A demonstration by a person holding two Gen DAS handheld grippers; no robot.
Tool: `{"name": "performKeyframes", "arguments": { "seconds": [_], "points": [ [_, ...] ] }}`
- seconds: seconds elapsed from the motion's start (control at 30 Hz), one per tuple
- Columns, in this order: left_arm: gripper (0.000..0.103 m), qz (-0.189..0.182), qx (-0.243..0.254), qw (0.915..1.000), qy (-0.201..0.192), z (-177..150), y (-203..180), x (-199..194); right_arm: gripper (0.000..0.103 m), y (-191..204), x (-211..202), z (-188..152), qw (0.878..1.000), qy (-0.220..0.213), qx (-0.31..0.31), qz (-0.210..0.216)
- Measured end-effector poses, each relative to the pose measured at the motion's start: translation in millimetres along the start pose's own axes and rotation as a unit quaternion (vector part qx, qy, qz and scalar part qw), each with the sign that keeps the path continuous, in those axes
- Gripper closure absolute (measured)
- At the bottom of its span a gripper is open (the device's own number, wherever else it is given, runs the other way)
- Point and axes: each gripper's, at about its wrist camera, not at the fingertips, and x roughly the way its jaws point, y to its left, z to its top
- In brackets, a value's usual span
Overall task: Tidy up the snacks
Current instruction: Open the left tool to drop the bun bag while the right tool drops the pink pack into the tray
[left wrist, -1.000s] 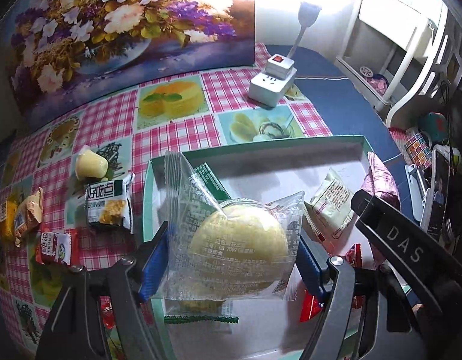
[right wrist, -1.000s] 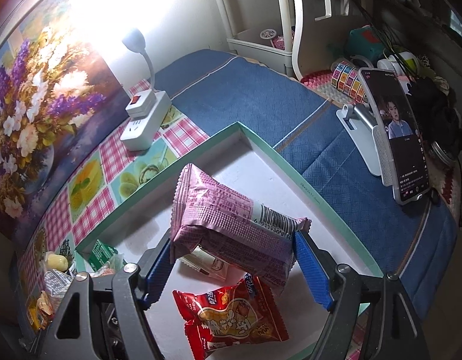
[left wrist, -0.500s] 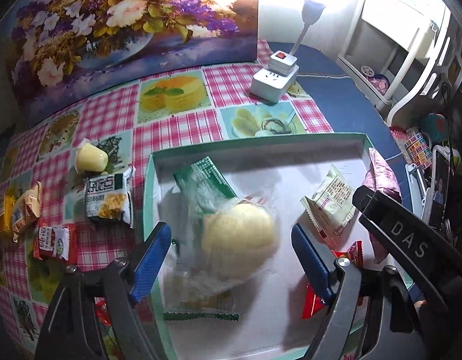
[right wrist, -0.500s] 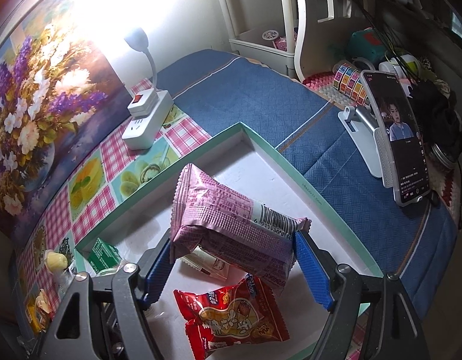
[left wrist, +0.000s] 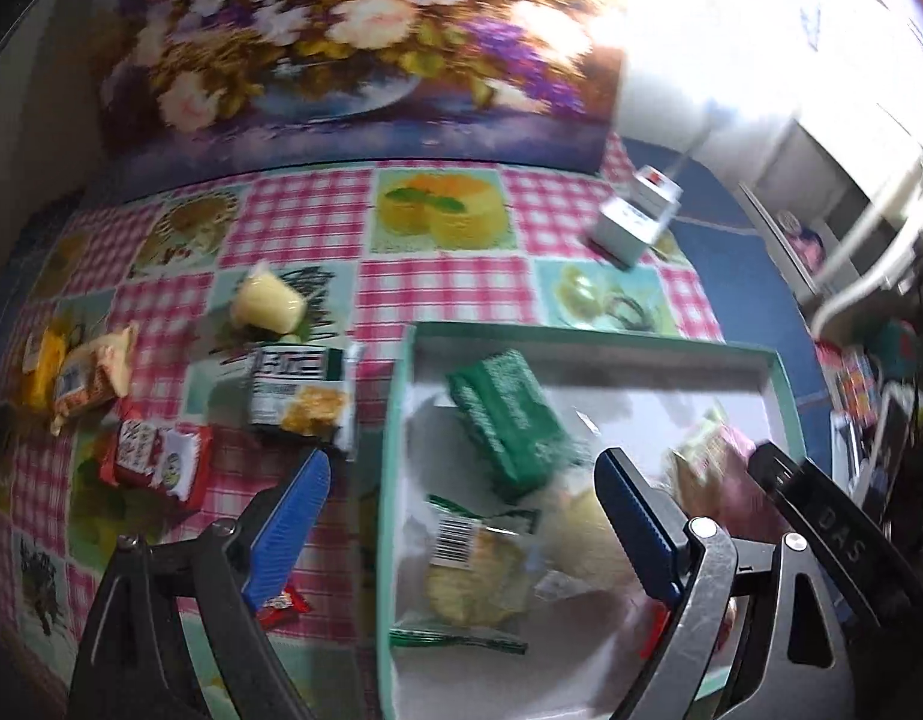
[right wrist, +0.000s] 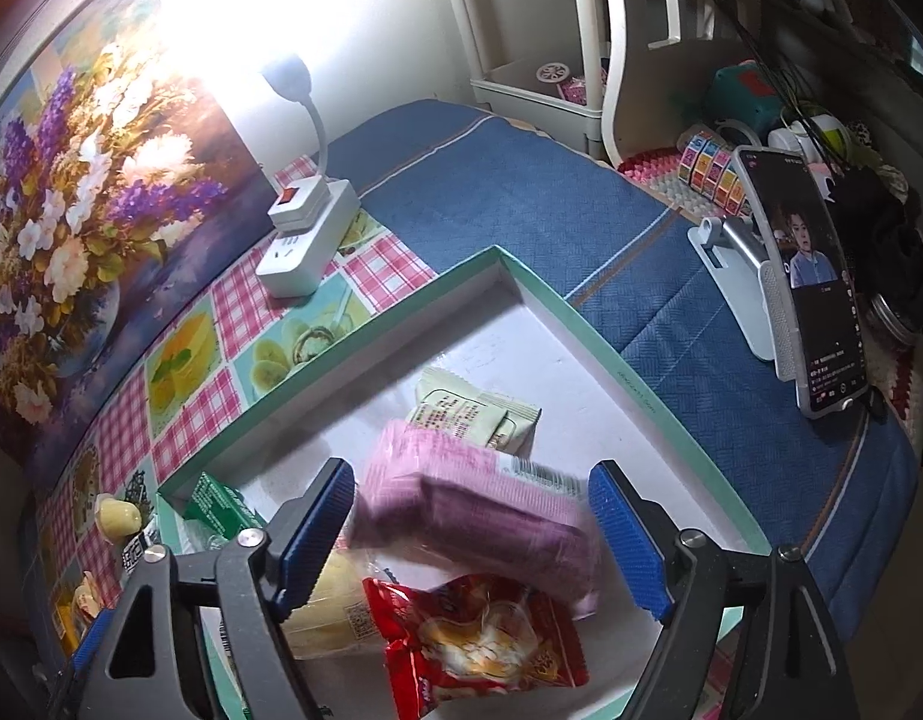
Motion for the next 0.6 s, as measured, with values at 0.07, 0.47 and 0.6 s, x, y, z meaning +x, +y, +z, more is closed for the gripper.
{"name": "performKeyframes", "arguments": {
  "seconds": [0.07, 0.47, 0.6],
  "points": [
    [0.013, 0.008, -0.020, 0.9998, -0.003, 2.0, 10.2, -1.0, 0.019, 0.8, -0.7, 0.2, 1.000, -0.002, -0.003, -0.001],
    [0.010, 0.096, -0.153, 0.9835, -0.016, 3.4, 93.4, -9.4, 0.018, 23.6, -0.5, -5.8, 0.999, 0.000, -0.046, 0.012],
    [0.009, 0.112, -0.188, 0.9757, -0.010, -0.2, 119.5, -10.2, 0.000, 43.1, -2.7, -14.3, 0.996, -0.006, -0.079, 0.042]
  ]
}}
